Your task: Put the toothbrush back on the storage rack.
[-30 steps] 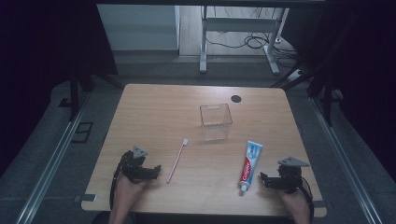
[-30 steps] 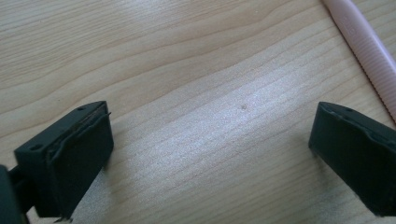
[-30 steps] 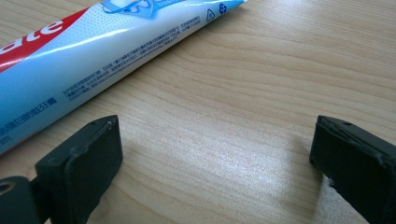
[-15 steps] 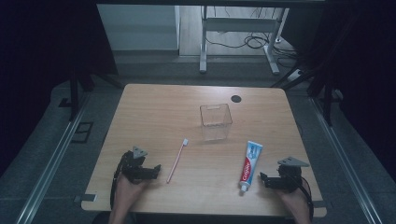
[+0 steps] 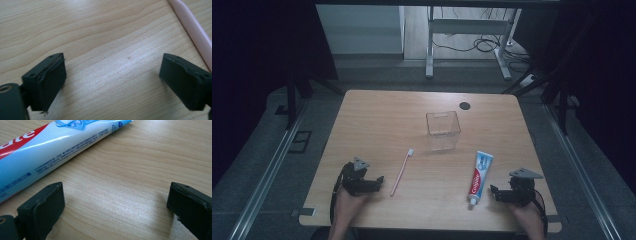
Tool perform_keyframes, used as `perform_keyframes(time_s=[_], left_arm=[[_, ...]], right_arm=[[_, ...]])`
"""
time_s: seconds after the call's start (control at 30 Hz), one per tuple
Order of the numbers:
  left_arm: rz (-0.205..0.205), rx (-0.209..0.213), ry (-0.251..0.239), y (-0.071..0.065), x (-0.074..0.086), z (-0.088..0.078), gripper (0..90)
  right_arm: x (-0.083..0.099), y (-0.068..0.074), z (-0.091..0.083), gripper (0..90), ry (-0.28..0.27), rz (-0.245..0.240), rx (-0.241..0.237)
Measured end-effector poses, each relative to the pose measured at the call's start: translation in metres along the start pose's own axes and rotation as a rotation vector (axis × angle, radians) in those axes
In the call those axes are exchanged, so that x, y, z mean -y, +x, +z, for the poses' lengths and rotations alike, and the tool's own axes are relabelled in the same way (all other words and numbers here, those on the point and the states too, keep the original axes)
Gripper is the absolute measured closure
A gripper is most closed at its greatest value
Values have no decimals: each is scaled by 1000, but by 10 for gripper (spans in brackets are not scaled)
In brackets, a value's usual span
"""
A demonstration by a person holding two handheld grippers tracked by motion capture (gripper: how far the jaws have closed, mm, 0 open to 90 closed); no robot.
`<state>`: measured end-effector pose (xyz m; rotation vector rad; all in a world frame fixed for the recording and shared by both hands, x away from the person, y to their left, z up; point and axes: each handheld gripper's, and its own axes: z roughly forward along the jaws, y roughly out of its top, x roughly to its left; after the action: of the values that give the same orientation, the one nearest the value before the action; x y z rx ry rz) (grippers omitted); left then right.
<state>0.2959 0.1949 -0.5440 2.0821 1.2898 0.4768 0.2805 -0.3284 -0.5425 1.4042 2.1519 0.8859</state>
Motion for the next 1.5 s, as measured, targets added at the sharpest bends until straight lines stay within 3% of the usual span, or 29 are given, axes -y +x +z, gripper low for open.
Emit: perform_keyframes(time_s=[0.33, 0.6, 0.77, 0.83, 1.03, 1.23, 1.5], left_arm=[[26, -4, -1, -4, -4, -5, 304], [17, 36, -22, -11, -14, -13, 634], [43, 82, -24, -18, -18, -17, 833], [67, 122, -26, -25, -21, -18, 885], [97, 199, -12, -41, -27, -17, 896], [137, 247, 8, -59, -30, -10, 896], [187, 248, 56, -74, -30, 0, 895]], right_arm=[[0, 0, 0, 8, 0, 0, 0], [0, 0, 0, 8, 0, -1, 0], [0, 0, 0, 8, -1, -3, 0], [0, 0, 0, 8, -1, 0, 0], [0, 0, 0, 8, -1, 2, 0], [0, 0, 0, 9, -1, 1, 0], [0, 0, 0, 8, -1, 0, -1]])
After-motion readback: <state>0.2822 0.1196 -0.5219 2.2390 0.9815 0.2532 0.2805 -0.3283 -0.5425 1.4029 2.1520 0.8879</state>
